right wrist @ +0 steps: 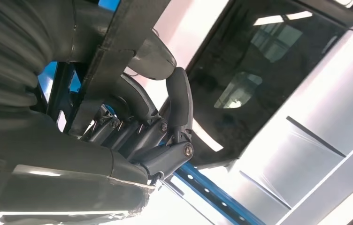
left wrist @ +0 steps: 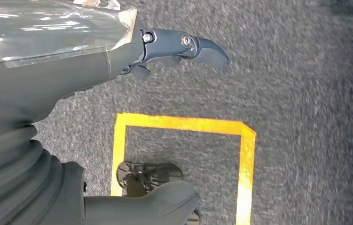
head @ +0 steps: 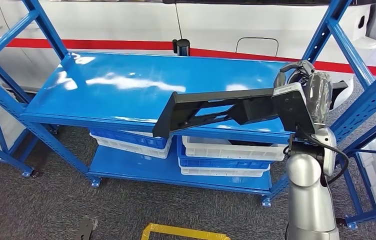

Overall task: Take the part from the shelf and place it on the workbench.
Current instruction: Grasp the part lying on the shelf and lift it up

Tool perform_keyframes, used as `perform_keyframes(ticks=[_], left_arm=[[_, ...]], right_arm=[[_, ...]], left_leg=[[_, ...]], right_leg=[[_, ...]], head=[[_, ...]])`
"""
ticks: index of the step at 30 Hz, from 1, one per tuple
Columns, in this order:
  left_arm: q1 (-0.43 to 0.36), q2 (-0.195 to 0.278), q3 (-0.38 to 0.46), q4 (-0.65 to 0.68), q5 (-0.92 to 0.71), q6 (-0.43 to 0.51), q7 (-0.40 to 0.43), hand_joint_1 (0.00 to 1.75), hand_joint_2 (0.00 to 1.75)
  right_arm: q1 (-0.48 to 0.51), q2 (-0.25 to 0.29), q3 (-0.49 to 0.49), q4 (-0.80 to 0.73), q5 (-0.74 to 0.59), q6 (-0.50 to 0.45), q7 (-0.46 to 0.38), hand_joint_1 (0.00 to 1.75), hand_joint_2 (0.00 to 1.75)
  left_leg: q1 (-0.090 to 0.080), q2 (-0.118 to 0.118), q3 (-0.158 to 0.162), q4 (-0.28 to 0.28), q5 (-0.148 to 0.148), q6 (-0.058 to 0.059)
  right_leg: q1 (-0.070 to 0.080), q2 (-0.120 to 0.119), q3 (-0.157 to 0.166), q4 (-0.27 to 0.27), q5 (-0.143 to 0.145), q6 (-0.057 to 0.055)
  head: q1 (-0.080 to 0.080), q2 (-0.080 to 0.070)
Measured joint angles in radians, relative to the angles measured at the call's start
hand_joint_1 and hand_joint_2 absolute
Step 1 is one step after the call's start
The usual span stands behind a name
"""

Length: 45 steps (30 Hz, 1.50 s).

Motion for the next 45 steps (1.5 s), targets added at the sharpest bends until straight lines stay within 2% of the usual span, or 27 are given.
perform_keyframes(ticks=[3,5,7,9,11,14,15,17,19,20,21,22,24,26,28,30,31,33,34,35,36,37,39,41,42,44,45], left_arm=[[0.003,-0.001,0.010,0.000,0.014,-0.006,-0.003,0.00,1.75],[0.007,-0.002,0.015,0.000,0.021,-0.011,-0.008,0.00,1.75],[0.009,-0.002,0.021,0.000,0.025,-0.015,-0.017,0.00,1.75],[0.009,0.001,0.029,0.000,0.028,-0.020,-0.027,0.00,1.75],[0.010,0.004,0.034,-0.001,0.031,-0.024,-0.037,0.00,1.75],[0.011,0.006,0.039,-0.001,0.033,-0.026,-0.049,0.00,1.75],[0.011,0.006,0.039,-0.001,0.033,-0.026,-0.054,0.00,1.75],[0.010,0.006,0.040,-0.001,0.034,-0.028,-0.065,0.00,1.75],[0.008,0.006,0.040,-0.001,0.034,-0.031,-0.076,0.00,1.75],[0.007,0.005,0.040,-0.001,0.034,-0.032,-0.081,0.00,1.75],[0.004,0.005,0.040,-0.001,0.034,-0.033,-0.086,0.00,1.75],[0.001,0.005,0.040,-0.001,0.035,-0.034,-0.090,0.00,1.75],[-0.007,0.004,0.040,-0.002,0.039,-0.035,-0.099,0.00,1.75],[-0.013,0.003,0.041,-0.004,0.043,-0.036,-0.108,0.00,1.75],[-0.015,0.003,0.044,-0.006,0.045,-0.039,-0.113,0.00,1.75],[-0.014,0.000,0.051,-0.006,0.047,-0.041,-0.116,0.00,1.75],[-0.014,-0.001,0.053,-0.006,0.047,-0.041,-0.118,0.00,1.75],[-0.014,-0.002,0.057,-0.006,0.049,-0.042,-0.120,0.00,1.75],[-0.014,-0.002,0.057,-0.006,0.050,-0.043,-0.120,0.00,1.75],[-0.014,-0.003,0.057,-0.006,0.051,-0.043,-0.121,0.00,1.75],[-0.013,-0.003,0.057,-0.006,0.051,-0.043,-0.121,0.00,1.75],[-0.013,-0.003,0.058,-0.006,0.052,-0.043,-0.122,0.00,1.75],[-0.013,-0.004,0.059,-0.006,0.054,-0.041,-0.124,0.00,1.75],[-0.012,-0.004,0.062,-0.006,0.056,-0.039,-0.128,0.00,1.75],[-0.011,-0.004,0.064,-0.006,0.057,-0.037,-0.129,0.00,1.75],[-0.009,-0.002,0.067,-0.006,0.061,-0.034,-0.134,0.00,1.75],[-0.006,-0.001,0.069,-0.006,0.063,-0.034,-0.136,0.00,1.75]], right_arm=[[-0.002,-0.009,0.001,0.007,-0.014,-0.001,-0.003,1.75,1.75],[-0.002,-0.015,0.001,0.016,-0.024,-0.001,-0.004,1.75,1.75],[-0.006,-0.019,0.002,0.024,-0.034,-0.001,-0.005,1.75,1.75],[-0.017,-0.022,0.004,0.031,-0.046,0.000,-0.005,1.75,1.75],[-0.025,-0.024,0.006,0.036,-0.060,0.002,-0.003,1.75,1.75],[-0.028,-0.026,0.008,0.044,-0.085,0.003,-0.005,1.75,1.75],[-0.029,-0.027,0.009,0.045,-0.094,0.002,-0.008,1.75,1.75],[-0.029,-0.029,0.008,0.044,-0.113,-0.004,-0.016,1.75,1.75],[-0.025,-0.032,0.007,0.042,-0.131,-0.013,-0.023,1.75,1.75],[-0.021,-0.034,0.007,0.040,-0.139,-0.016,-0.025,1.75,1.75],[-0.017,-0.037,0.006,0.037,-0.148,-0.018,-0.029,1.75,1.75],[-0.014,-0.039,0.004,0.034,-0.155,-0.019,-0.032,1.75,1.75],[-0.010,-0.042,0.002,0.026,-0.168,-0.020,-0.037,1.75,1.75],[-0.010,-0.042,0.001,0.018,-0.175,-0.020,-0.041,1.75,1.75],[-0.006,-0.043,0.000,0.014,-0.179,-0.021,-0.045,1.75,1.75],[-0.001,-0.046,-0.001,0.014,-0.183,-0.021,-0.048,1.75,1.75],[0.001,-0.047,-0.002,0.013,-0.186,-0.021,-0.049,1.75,1.75],[0.005,-0.049,-0.003,0.013,-0.190,-0.021,-0.050,1.75,1.75],[0.007,-0.049,-0.003,0.013,-0.191,-0.021,-0.050,1.75,1.75],[0.010,-0.050,-0.004,0.013,-0.191,-0.021,-0.050,1.75,1.75],[0.012,-0.050,-0.004,0.013,-0.193,-0.021,-0.050,1.75,1.75],[0.014,-0.050,-0.004,0.013,-0.194,-0.021,-0.050,1.75,1.75],[0.015,-0.050,-0.005,0.010,-0.202,-0.021,-0.053,1.75,1.75],[0.017,-0.050,-0.006,0.004,-0.215,-0.021,-0.062,1.75,1.75],[0.019,-0.050,-0.007,0.001,-0.224,-0.021,-0.069,1.75,1.75],[0.026,-0.051,-0.008,-0.001,-0.243,-0.019,-0.082,1.75,1.75],[0.030,-0.051,-0.009,-0.002,-0.255,-0.017,-0.089,1.75,1.75]], left_leg=[[0.004,0.003,-0.028,-0.015,0.037,-0.009],[0.007,0.004,-0.057,-0.011,0.055,-0.017],[0.014,0.004,-0.088,0.000,0.071,-0.028],[0.019,0.004,-0.120,0.022,0.082,-0.041],[0.015,0.002,-0.140,0.041,0.091,-0.052],[0.018,0.000,-0.156,0.054,0.094,-0.062],[0.021,-0.001,-0.165,0.072,0.068,-0.067],[0.025,-0.003,-0.190,0.159,-0.027,-0.077],[0.027,-0.004,-0.211,0.281,-0.103,-0.082],[0.028,-0.004,-0.208,0.319,-0.110,-0.082],[0.028,-0.004,-0.189,0.326,-0.096,-0.080],[0.028,-0.005,-0.153,0.298,-0.071,-0.076],[0.026,-0.010,-0.046,0.167,-0.050,-0.065],[0.019,-0.015,0.024,0.061,-0.068,-0.058],[0.012,-0.016,0.029,0.034,-0.065,-0.050],[0.011,-0.010,0.016,0.023,-0.039,-0.033],[0.012,-0.007,0.006,0.017,-0.025,-0.025],[0.009,-0.005,-0.022,0.016,-0.001,-0.014],[0.007,-0.004,-0.037,0.017,0.011,-0.013],[0.004,-0.004,-0.053,0.017,0.023,-0.011],[0.001,-0.004,-0.069,0.018,0.034,-0.011],[0.000,-0.004,-0.083,0.019,0.046,-0.012],[-0.004,-0.005,-0.109,0.024,0.066,-0.016],[-0.007,-0.005,-0.123,0.027,0.085,-0.023],[-0.007,-0.005,-0.127,0.026,0.095,-0.028],[-0.004,-0.007,-0.132,0.024,0.107,-0.037],[-0.002,-0.009,-0.138,0.033,0.092,-0.044]], right_leg=[[-0.005,0.000,-0.043,0.146,-0.109,-0.004],[-0.014,0.000,-0.046,0.220,-0.132,0.013],[-0.024,-0.001,0.011,0.173,-0.096,0.043],[-0.026,-0.001,0.096,0.049,-0.085,0.060],[-0.024,0.000,0.134,-0.017,-0.101,0.052],[-0.027,-0.001,0.118,-0.011,-0.090,0.024],[-0.028,-0.001,0.109,-0.010,-0.081,0.011],[-0.028,-0.002,0.088,-0.010,-0.061,-0.010],[-0.025,-0.002,0.064,-0.010,-0.042,-0.015],[-0.024,-0.002,0.052,-0.009,-0.032,-0.015],[-0.023,-0.002,0.040,-0.009,-0.022,-0.014],[-0.022,-0.002,0.029,-0.009,-0.013,-0.011],[-0.020,-0.001,0.013,-0.009,0.004,-0.003],[-0.020,-0.001,0.007,-0.013,0.019,0.011],[-0.021,-0.002,0.006,-0.023,0.037,0.026],[-0.020,-0.002,-0.007,-0.012,0.023,0.031],[-0.018,-0.001,-0.019,0.015,-0.009,0.025],[-0.016,-0.002,-0.050,0.125,-0.098,0.010],[-0.015,-0.002,-0.060,0.189,-0.129,0.008],[-0.014,-0.002,-0.061,0.237,-0.141,0.011],[-0.012,-0.002,-0.049,0.255,-0.133,0.018],[-0.010,-0.002,-0.021,0.238,-0.112,0.025],[-0.003,-0.002,0.080,0.114,-0.084,0.026],[0.004,-0.002,0.169,-0.024,-0.100,0.012],[0.008,-0.001,0.187,-0.062,-0.110,0.005],[0.003,-0.002,0.180,-0.074,-0.101,-0.006],[-0.001,-0.003,0.173,-0.075,-0.091,-0.014]], head=[[0.003,0.000],[0.003,0.000],[0.003,0.000],[0.005,0.000],[0.004,0.000],[-0.002,0.000],[-0.004,0.000],[-0.005,0.000],[-0.005,0.000],[-0.005,0.000],[-0.005,0.000],[-0.005,0.000],[-0.005,0.000],[-0.004,0.000],[-0.004,0.000],[-0.003,0.000],[-0.001,0.000],[0.001,0.000],[0.002,0.000],[0.002,0.000],[0.003,0.000],[0.003,0.000],[0.003,0.000],[0.002,0.000],[0.001,0.000],[0.001,0.000],[0.001,0.000]])
